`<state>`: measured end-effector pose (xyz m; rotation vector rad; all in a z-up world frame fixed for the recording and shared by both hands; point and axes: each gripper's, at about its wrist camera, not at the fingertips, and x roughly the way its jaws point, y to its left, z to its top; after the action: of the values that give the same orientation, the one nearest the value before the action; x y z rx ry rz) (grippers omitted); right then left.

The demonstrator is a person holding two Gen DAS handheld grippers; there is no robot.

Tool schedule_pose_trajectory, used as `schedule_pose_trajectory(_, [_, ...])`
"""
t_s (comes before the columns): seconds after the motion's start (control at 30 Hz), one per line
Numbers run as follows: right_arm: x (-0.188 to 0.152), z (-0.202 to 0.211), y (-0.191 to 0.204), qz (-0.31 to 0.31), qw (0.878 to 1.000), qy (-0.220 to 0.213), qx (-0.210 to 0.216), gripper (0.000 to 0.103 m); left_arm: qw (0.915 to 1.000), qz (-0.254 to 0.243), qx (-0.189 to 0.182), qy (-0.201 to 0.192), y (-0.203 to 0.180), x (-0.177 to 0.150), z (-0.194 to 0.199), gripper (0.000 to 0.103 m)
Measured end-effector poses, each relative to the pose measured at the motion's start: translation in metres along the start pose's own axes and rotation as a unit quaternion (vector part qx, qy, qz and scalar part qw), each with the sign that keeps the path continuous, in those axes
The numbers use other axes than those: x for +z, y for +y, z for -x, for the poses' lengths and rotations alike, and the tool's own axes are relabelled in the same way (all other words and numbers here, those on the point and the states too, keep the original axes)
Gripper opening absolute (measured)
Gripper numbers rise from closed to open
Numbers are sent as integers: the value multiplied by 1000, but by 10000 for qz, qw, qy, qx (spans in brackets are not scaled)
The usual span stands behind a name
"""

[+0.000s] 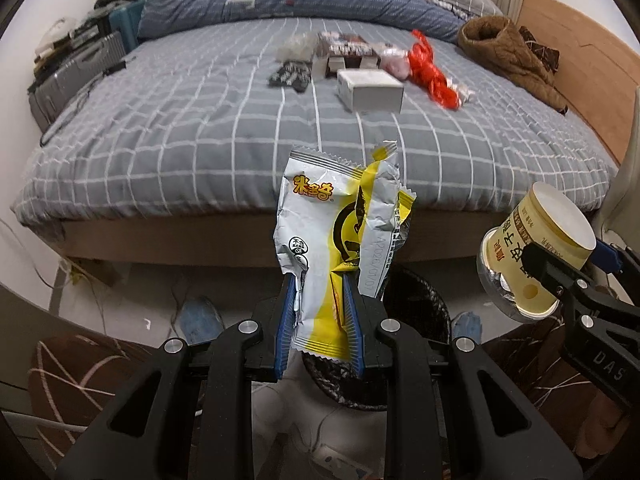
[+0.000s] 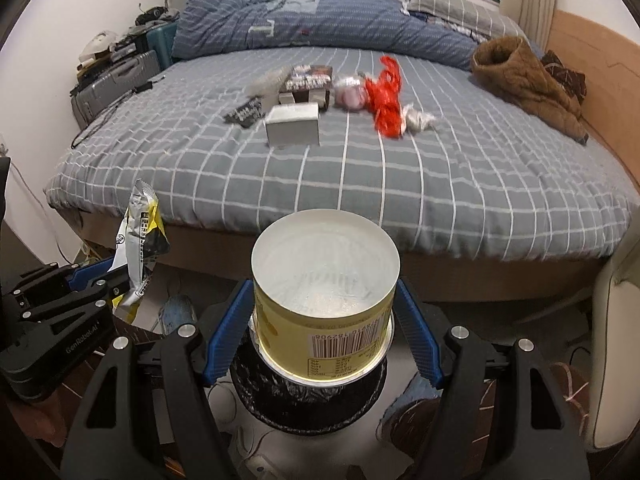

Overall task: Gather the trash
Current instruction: 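Carry the wrapper in the left tool and cup in the right tool over the bin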

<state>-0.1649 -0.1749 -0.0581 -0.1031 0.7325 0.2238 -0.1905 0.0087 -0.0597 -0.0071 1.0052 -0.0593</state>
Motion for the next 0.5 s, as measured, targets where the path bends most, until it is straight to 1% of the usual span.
schedule_pose_trajectory(0.33, [-23, -47, 0, 14, 9991, 428, -22, 68, 9994, -45, -10, 348, 0, -14, -49, 23])
schedule_pose_trajectory(0.5, [-35, -78, -3, -33, 9972, 746, 16, 69, 9988, -53, -49, 483, -2, -16, -69, 23])
